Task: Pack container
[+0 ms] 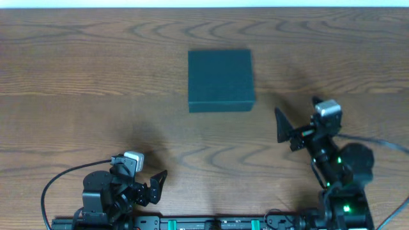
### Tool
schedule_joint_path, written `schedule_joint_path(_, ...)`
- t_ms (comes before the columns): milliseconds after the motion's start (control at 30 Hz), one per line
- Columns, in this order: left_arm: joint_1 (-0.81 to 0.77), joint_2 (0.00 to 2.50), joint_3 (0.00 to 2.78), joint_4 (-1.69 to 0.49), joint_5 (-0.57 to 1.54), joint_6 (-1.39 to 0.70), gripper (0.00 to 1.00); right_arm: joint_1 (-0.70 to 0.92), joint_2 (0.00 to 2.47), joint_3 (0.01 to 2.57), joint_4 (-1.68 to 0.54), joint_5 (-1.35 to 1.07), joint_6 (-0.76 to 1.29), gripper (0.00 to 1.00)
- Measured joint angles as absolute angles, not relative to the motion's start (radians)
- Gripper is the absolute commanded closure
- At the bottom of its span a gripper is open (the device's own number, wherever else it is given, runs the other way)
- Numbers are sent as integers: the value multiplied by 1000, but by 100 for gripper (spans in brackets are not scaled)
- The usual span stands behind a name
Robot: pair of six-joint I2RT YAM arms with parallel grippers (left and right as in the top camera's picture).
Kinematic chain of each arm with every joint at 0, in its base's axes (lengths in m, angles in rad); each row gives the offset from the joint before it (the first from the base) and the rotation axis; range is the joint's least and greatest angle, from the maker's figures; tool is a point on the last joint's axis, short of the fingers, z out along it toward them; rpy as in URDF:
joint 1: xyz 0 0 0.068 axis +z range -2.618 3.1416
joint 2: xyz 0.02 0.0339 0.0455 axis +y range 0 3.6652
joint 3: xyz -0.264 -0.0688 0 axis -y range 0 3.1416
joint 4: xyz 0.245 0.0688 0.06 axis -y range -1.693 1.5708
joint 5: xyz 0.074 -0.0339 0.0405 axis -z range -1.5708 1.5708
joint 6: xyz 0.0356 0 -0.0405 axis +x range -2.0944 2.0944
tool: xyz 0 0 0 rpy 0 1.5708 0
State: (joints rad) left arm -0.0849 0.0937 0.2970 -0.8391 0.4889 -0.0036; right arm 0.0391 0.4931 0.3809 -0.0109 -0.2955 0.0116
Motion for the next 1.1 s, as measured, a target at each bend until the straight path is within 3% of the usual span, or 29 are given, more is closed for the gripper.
schedule_joint_path(333, -85, 94, 297, -839, 489, -4, 5, 2, 284, 220, 168, -253, 25, 1)
schedule_joint_path(567, -85, 94, 297, -839, 489, -4, 5, 2, 252, 92, 397, -201, 65, 1)
schedule_joint_path(833, -85, 94, 297, -839, 489, -4, 5, 2, 253, 15, 501, -111, 79, 1)
schedule_joint_path(1100, -85, 94, 297, -838, 489, -4, 5, 2, 253, 9, 376, -48, 88, 1)
